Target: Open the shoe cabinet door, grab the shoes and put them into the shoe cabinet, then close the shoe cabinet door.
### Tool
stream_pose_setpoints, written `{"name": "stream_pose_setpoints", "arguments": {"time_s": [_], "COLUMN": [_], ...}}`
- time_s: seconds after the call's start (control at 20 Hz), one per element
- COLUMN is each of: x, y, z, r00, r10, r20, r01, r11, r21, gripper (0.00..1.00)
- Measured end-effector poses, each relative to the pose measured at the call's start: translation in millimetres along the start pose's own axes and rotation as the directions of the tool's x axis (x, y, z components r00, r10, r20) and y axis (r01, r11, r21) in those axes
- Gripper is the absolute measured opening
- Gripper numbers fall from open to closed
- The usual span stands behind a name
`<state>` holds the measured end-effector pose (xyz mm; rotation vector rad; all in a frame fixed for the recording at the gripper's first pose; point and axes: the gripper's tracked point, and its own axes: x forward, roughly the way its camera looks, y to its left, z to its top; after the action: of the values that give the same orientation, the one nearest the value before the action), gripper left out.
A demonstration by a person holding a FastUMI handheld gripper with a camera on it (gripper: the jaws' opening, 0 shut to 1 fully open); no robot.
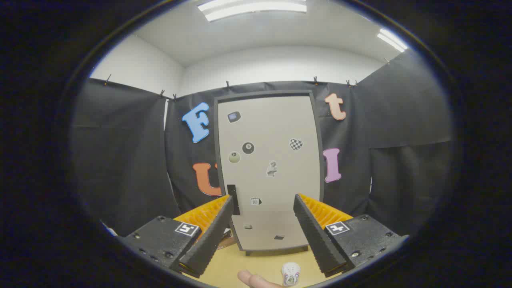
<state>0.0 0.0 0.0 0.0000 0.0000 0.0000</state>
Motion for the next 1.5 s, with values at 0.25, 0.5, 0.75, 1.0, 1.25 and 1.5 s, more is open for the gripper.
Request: {"name": "stream_pose_setpoints", "arguments": {"time_s": [0.25, 0.5, 0.75, 1.0, 1.25, 1.5], "x": [9.9, 12.8, 23.8, 37.5, 80.0, 145.5], "y": [14.2, 35.0, 38.1, 46.1, 58.6, 68.5], "z": [-21.2, -35.3, -33.8, -33.5, -44.6, -60.8], "r00": [0.999, 0.998, 0.998, 0.999, 0.997, 0.996], "r10": [0.008, 0.017, 0.004, 0.015, 0.026, 0.031], "r20": [-0.047, -0.055, -0.064, -0.052, -0.07, -0.086], "r01": [-0.011, -0.022, -0.009, -0.02, -0.034, -0.04], "r11": [0.997, 0.995, 0.998, 0.995, 0.993, 0.993], "r21": [-0.072, -0.092, -0.063, -0.1, -0.115, -0.112], "gripper": [1.0, 1.0, 1.0, 1.0, 1.0, 1.0]}}
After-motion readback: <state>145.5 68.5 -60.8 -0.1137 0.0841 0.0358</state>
